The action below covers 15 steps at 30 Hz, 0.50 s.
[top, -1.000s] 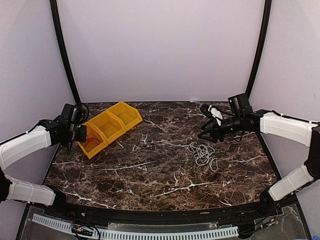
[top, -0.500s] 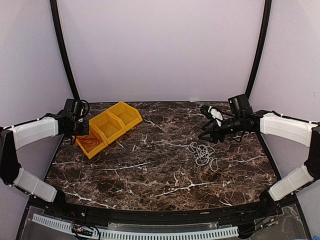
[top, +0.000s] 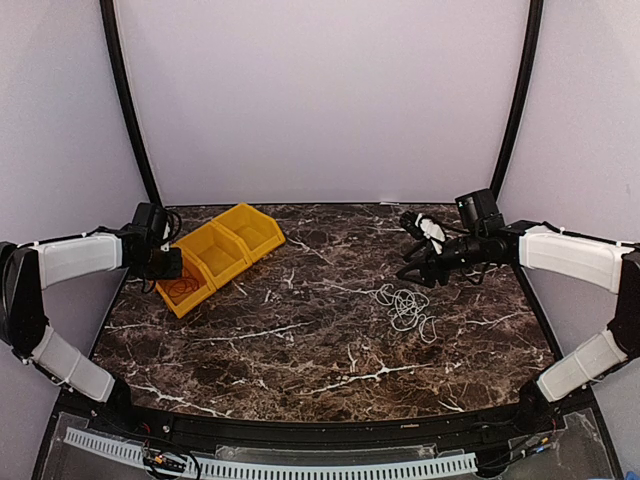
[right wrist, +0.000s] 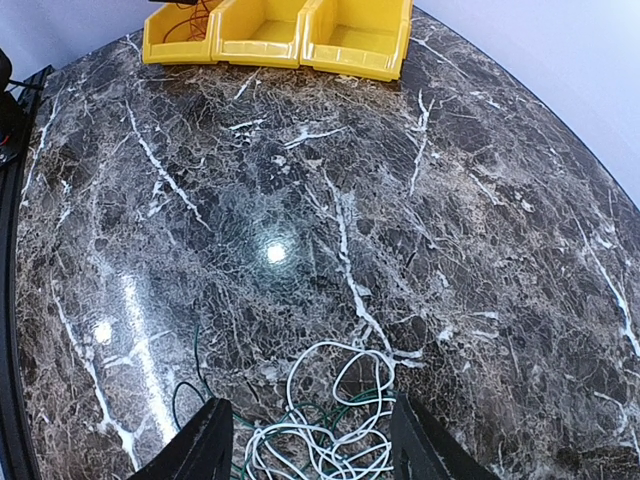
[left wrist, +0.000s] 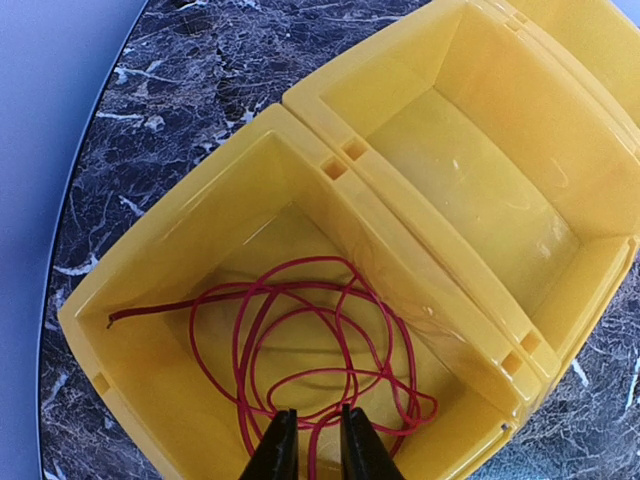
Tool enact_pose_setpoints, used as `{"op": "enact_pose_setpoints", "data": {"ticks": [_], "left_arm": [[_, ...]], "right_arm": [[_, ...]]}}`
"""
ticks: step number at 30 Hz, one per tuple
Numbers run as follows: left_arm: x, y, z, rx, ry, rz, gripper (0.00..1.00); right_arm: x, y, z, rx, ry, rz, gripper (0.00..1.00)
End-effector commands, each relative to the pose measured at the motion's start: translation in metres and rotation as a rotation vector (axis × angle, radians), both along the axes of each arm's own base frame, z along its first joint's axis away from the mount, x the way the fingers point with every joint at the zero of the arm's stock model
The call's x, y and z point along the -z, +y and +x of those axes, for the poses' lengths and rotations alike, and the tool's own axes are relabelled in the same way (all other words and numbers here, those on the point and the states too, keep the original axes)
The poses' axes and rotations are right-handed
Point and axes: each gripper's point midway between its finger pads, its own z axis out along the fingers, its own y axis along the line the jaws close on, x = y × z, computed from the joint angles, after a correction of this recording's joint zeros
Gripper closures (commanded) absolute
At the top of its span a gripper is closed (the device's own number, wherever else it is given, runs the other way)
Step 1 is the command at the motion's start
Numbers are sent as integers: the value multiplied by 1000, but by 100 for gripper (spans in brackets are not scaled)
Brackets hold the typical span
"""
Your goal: Untangle the cables
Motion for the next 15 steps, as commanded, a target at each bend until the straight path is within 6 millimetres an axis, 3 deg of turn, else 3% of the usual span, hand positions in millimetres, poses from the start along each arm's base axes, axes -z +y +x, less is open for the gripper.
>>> {"op": "enact_pose_setpoints", "data": {"ticks": [1,7,15], "left_arm": [[-9,-5,-5,9,19,-40,79],[-43,-4,-12,24,-32,-44,62],[-120,9,-26,6,-170,1,50]], "right_arm": [[4,-1,4,4,-9,-8,44],[5,-2,4,5,-10,-13,44],[8,-2,5,2,0,-26,44]]}}
